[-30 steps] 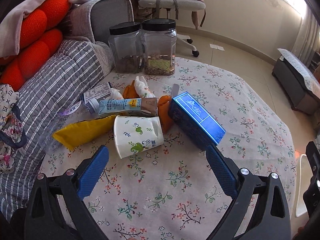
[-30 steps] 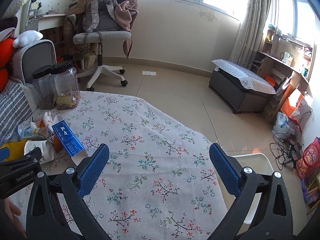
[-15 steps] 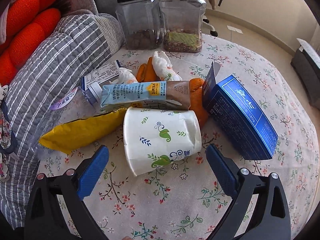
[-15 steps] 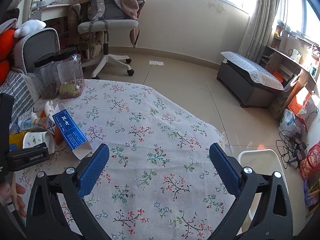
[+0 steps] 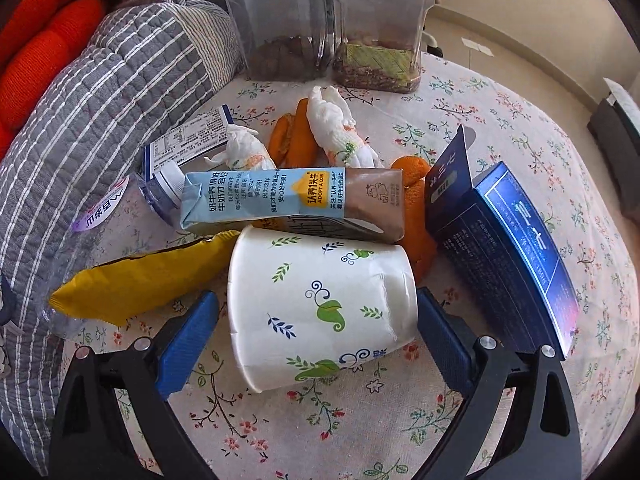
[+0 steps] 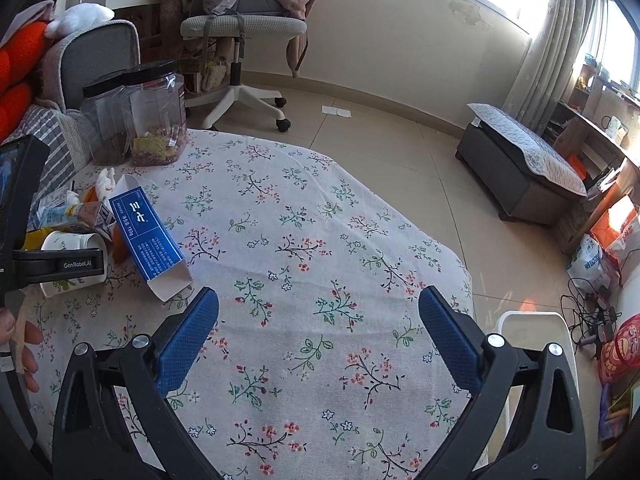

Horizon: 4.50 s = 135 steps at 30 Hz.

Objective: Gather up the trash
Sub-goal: 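Grasp the white paper cup with the left tool while the right tool grasps the blue box, then carry the paper cup and blue box to the white bin and release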

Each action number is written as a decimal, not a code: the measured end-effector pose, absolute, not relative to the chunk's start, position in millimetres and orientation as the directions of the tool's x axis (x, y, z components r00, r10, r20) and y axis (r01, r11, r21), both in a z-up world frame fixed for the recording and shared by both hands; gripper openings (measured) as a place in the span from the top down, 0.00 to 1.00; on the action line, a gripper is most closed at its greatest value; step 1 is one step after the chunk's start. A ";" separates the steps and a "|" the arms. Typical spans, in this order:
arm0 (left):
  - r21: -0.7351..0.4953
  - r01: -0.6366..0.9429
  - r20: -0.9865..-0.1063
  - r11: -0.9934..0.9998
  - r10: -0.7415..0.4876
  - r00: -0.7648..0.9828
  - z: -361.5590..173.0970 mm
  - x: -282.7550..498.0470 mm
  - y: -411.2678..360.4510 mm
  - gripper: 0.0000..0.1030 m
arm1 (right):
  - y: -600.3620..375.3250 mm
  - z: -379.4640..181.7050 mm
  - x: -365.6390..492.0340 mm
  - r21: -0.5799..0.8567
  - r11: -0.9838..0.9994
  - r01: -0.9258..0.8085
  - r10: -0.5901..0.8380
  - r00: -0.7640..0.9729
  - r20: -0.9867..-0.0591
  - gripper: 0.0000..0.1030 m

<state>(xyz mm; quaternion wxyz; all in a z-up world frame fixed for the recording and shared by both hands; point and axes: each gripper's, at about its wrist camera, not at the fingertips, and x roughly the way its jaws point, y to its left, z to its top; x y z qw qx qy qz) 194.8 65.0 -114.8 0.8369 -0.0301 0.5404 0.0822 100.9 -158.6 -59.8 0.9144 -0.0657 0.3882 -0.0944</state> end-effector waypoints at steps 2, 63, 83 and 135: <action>-0.022 -0.171 -0.908 0.985 0.052 0.415 -108.9 192.3 70.5 0.22 | -152.7 -60.1 104.4 -0.197 0.977 0.077 -0.195 0.688 -0.699 0.07; -0.202 0.007 -0.726 0.979 -0.155 0.670 -21.8 143.4 39.2 0.23 | -163.4 -22.6 132.3 0.081 0.995 -0.050 0.093 0.685 -0.722 0.62; -0.139 0.201 -0.630 0.970 -0.243 0.738 10.2 96.7 -79.0 0.22 | -257.6 11.9 54.5 0.025 0.980 0.196 -0.145 0.797 -0.587 0.62; -0.263 0.668 -0.733 0.697 -0.594 0.331 -18.9 48.5 -396.4 0.22 | -510.6 9.9 -114.1 0.164 0.391 0.906 -0.726 0.413 -0.549 0.07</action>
